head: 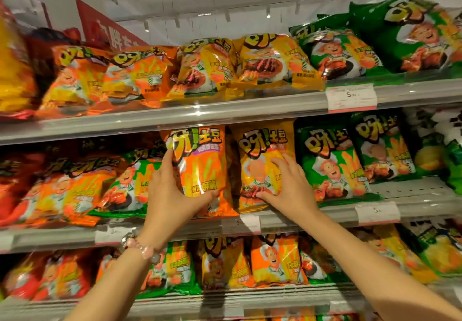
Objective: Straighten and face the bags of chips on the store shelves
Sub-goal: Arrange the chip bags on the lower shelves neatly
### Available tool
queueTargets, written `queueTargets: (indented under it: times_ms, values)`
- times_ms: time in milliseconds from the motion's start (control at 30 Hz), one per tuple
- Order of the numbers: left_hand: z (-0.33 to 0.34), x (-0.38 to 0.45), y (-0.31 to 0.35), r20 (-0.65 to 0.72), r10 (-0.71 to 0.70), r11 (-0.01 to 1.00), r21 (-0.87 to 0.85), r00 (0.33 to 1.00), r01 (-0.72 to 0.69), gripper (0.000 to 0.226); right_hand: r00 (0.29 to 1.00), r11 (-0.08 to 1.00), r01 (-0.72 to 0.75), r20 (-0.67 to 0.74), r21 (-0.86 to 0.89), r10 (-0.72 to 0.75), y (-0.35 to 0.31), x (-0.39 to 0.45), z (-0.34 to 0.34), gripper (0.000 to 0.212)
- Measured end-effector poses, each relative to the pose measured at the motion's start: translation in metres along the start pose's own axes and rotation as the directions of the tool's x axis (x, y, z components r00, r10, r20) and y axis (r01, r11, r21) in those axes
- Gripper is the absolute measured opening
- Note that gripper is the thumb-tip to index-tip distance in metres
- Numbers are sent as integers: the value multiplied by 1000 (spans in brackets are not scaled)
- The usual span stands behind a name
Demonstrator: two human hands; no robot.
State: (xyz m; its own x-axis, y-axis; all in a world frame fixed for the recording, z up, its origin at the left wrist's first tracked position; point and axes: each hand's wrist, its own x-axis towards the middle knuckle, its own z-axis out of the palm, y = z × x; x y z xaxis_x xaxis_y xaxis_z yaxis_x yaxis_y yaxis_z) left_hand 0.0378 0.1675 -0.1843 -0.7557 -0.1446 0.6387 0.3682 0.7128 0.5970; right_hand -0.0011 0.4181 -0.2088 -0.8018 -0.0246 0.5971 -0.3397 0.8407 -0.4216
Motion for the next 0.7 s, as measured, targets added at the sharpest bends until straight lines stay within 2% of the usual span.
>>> queueTargets:
  times_ms: [133, 233, 300, 333, 367, 400, 433, 500, 700]
  values:
    - [4, -4, 6, 21, 23, 1000, -18, 1000, -23, 125, 999, 997, -21, 26, -73, 22, -2, 1, 1, 88]
    - [8, -7, 11, 32, 41, 999, -31, 999, -40, 125, 998, 991, -28, -55, -133, 21, -16, -3, -4, 87]
    - [11, -11, 13, 45, 41, 997, -64, 998, -38, 126, 993, 999, 14, -118, 30, -11, -35, -12, -8, 81]
    - [13, -13, 15, 48, 40, 996, -83, 998, -36, 127, 996, 977, 20, -86, 214, -1, -46, -16, -11, 76]
    - [14, -15, 16, 47, 39, 995, -98, 998, -34, 127, 1000, 902, -22, 5, 431, 22, -58, -19, -14, 74]
    - [16, -16, 17, 43, 37, 993, -110, 998, -32, 126, 989, 784, -109, 142, 611, 27, -67, -21, -14, 77]
    - [17, -18, 18, 39, 37, 993, -118, 999, -32, 124, 966, 684, -197, 256, 703, 15, -74, -22, -13, 82]
    - [18, -21, 18, 29, 32, 993, -116, 999, -29, 121, 944, 638, -244, 329, 730, -15, -80, -21, -6, 91]
    - [8, -25, 17, 63, 43, 996, -84, 997, -37, 128, 952, 524, -284, 302, 803, 53, -88, -23, 10, 94]
